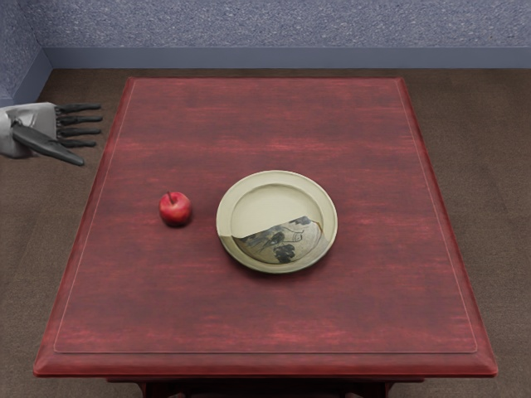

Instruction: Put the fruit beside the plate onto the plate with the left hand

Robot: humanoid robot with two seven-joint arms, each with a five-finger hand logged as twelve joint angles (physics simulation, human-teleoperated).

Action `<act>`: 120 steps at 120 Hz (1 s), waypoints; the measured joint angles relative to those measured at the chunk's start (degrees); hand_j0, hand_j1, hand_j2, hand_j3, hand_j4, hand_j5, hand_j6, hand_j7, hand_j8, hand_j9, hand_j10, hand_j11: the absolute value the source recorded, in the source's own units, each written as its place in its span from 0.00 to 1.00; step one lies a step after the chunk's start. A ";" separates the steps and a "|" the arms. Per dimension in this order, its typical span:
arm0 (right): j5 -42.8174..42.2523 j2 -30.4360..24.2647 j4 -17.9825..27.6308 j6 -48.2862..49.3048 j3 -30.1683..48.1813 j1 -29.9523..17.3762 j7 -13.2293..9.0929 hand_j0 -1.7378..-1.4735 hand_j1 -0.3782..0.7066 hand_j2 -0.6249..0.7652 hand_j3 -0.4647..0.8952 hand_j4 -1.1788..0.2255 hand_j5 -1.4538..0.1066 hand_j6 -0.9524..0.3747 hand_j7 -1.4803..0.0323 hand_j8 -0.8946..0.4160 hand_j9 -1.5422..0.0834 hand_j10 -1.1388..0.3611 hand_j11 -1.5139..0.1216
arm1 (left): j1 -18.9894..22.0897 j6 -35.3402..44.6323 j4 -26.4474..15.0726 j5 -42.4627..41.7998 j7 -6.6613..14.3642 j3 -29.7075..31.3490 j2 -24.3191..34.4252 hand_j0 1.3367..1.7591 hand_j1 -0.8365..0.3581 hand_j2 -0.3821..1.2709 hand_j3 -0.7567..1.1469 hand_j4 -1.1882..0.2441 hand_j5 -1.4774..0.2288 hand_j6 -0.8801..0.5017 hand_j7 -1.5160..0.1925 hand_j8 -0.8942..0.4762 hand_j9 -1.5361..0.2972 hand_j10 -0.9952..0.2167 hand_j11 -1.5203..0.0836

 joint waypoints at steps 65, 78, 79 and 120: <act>-0.02 0.00 0.10 0.00 0.09 0.10 0.00 0.30 0.03 0.45 0.34 0.84 0.93 0.72 0.98 0.68 0.95 0.76 0.93 | -3.75 2.82 -27.11 22.76 10.29 0.61 0.06 0.76 0.94 0.24 0.40 0.79 0.82 0.60 0.85 0.61 0.80 0.78 0.90; -0.06 0.00 0.12 0.00 0.09 0.15 0.01 0.30 0.03 0.45 0.34 0.84 0.93 0.72 0.98 0.68 0.95 0.76 0.93 | -3.81 10.34 -32.36 32.87 10.50 1.17 -3.53 0.76 0.92 0.24 0.40 0.78 0.81 0.58 0.83 0.60 0.79 0.76 0.89; -0.07 0.00 0.12 0.00 0.09 0.15 0.01 0.30 0.03 0.45 0.34 0.84 0.93 0.72 0.98 0.68 0.95 0.76 0.93 | -3.76 10.91 -32.59 33.68 10.51 1.22 -4.00 0.76 0.92 0.24 0.40 0.78 0.81 0.58 0.83 0.60 0.79 0.76 0.89; -0.09 0.00 0.13 0.00 0.09 0.21 0.01 0.30 0.03 0.45 0.34 0.84 0.93 0.72 0.98 0.68 0.95 0.76 0.93 | -2.76 23.57 -35.33 45.28 10.62 11.77 -10.89 0.76 0.87 0.25 0.40 0.74 0.78 0.55 0.80 0.56 0.75 0.72 0.85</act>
